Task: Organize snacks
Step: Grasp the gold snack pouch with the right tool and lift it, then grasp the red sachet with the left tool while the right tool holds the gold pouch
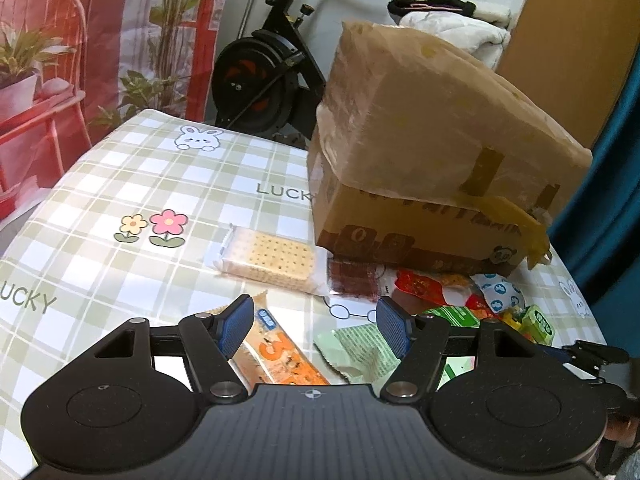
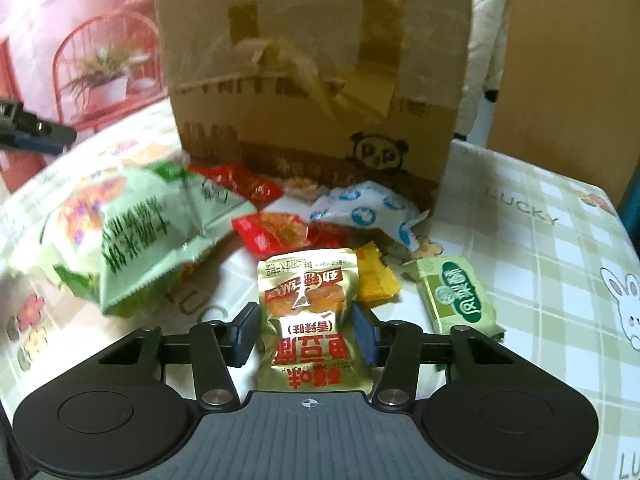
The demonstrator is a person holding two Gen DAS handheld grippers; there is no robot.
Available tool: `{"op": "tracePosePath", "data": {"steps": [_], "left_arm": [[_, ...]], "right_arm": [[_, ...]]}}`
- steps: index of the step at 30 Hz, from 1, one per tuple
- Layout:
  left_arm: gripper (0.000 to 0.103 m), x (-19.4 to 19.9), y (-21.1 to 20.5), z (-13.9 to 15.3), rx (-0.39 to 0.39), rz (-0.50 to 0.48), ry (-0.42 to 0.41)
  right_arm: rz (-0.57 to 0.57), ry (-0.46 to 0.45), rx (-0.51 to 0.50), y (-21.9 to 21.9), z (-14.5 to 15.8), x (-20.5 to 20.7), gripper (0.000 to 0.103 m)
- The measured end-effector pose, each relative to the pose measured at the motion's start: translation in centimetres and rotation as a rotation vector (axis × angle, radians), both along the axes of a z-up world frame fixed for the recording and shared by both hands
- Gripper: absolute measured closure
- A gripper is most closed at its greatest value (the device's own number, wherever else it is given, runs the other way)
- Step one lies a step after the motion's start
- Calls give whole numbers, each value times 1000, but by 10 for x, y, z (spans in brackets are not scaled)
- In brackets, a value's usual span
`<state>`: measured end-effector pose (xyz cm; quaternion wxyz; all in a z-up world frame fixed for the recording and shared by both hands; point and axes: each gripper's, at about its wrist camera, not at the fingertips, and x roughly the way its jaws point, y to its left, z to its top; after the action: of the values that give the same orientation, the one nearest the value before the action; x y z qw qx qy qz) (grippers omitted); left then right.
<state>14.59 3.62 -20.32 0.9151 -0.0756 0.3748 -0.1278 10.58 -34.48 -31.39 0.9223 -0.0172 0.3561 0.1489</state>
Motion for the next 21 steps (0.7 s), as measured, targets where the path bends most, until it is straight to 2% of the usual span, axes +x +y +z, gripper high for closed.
{"op": "tracePosePath", "data": {"steps": [5, 10, 16, 18, 21], "left_arm": [[37, 2, 8, 0, -12, 37, 14], [40, 4, 7, 0, -8, 30, 17], [42, 12, -12, 6, 9, -36, -9], [50, 17, -22, 6, 11, -73, -20], [54, 27, -39, 3, 12, -129, -18]], "right_arm": [[-81, -37, 74, -11, 11, -5, 57], [-123, -58, 115, -15, 20, -5, 57], [-148, -83, 160, -14, 32, 1, 57], [-154, -87, 167, -14, 34, 4, 57], [-159, -89, 166, -13, 34, 6, 57]]}}
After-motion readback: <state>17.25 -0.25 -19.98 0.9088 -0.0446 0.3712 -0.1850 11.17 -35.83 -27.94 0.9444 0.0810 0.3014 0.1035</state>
